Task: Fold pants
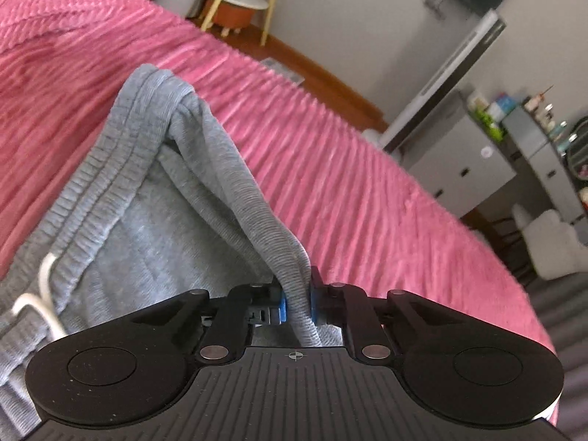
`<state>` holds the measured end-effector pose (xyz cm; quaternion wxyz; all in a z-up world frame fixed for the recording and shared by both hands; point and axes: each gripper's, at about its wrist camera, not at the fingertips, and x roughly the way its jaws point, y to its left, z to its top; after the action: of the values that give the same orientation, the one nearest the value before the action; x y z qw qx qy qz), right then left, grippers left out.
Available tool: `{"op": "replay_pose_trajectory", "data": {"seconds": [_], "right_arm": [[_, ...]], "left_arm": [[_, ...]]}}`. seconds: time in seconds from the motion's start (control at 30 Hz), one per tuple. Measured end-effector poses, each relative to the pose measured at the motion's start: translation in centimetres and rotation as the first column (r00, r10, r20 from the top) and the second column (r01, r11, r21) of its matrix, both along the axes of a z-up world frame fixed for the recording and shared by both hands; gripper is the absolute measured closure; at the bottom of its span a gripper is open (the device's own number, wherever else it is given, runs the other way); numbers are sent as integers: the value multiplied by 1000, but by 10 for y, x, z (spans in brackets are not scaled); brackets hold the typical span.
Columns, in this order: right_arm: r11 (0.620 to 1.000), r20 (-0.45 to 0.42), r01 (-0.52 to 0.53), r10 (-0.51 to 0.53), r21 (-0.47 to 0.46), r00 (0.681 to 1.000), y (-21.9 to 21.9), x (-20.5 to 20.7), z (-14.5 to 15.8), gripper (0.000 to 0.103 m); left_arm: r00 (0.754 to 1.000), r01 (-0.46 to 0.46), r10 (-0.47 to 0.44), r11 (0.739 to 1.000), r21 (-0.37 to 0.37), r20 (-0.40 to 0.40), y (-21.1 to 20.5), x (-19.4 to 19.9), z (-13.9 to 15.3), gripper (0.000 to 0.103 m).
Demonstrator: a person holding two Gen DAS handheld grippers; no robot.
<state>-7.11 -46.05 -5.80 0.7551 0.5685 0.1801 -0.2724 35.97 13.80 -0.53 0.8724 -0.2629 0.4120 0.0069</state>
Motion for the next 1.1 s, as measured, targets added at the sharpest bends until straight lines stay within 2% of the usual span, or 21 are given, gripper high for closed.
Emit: {"op": "replay_pose_trajectory", "data": {"seconds": [0.07,0.1,0.13,0.17,0.23,0.27,0.33,0.43,0.5,0.57,0.63,0.67,0.7,0.77,0.8,0.83,0.87,0.9,0.97,1.03,1.1], "right_arm": [[1000,-43,-13,12,-7,999,-6,3,-2,40],[1000,-47,-10,10,-8,999,-10,4,-5,60],[1000,-52,0,-1,-11,999,-15,6,-8,93],[1000,-66,15,-16,-2,998,-21,9,-12,97],[1000,-75,17,-15,24,997,-31,13,-11,98],[1000,-70,-1,0,-15,998,-34,20,0,98],[992,-34,-33,29,-122,999,-36,31,37,99],[971,86,-30,52,-239,995,-42,27,103,99],[956,163,-1,51,-293,985,-47,11,137,99],[946,204,22,47,-324,978,-51,-13,152,99],[943,183,9,55,-332,982,-53,-37,145,99],[948,150,-7,58,-319,987,-52,-48,131,99],[954,98,-24,56,-300,994,-49,-57,116,99],[965,-63,-56,42,-256,997,-48,-71,71,98],[975,-144,-70,40,-211,989,-48,-75,45,98],[987,-209,-76,45,-143,977,-50,-78,20,98],[996,-216,-54,37,-74,976,-50,-85,-2,98],[998,-157,-22,12,-61,987,-48,-93,-10,98],[998,-147,-16,6,-67,989,-44,-97,-6,98],[994,-191,-46,26,-102,981,-43,-90,3,98],[993,-214,-58,35,-103,976,-44,-82,8,97]], "left_arm": [[1000,-2,3,1000,-21,17,3,-5,6,91],[1000,-8,9,999,-31,21,4,-9,9,91],[1000,-15,16,999,-42,23,6,-12,12,91],[999,-19,20,998,-55,26,8,-16,18,92],[999,-8,11,998,-70,42,11,-24,33,92],[998,10,-6,997,-71,62,12,-30,44,92],[993,35,-26,996,-81,113,16,-46,69,92],[975,63,-39,992,-106,217,22,-89,110,92],[961,72,-28,986,-148,275,31,-125,122,92],[955,87,-36,983,-163,295,39,-169,117,91],[966,106,-68,984,-140,248,41,-204,92,89],[975,104,-76,986,-128,208,43,-220,70,89],[984,95,-72,986,-135,163,46,-232,47,89],[999,41,-43,986,-163,-9,52,-249,-8,89],[997,-1,-13,986,-169,-77,54,-257,-28,89],[994,-14,-6,983,-182,-107,55,-262,-41,89],[996,-17,-1,980,-197,-92,57,-266,-47,89],[997,-25,9,977,-213,-79,59,-267,-47,88],[997,-35,19,974,-222,-76,58,-261,-41,83],[998,-25,12,979,-200,-69,53,-255,-39,78],[996,-32,15,983,-183,-89,47,-248,-41,80]]}}
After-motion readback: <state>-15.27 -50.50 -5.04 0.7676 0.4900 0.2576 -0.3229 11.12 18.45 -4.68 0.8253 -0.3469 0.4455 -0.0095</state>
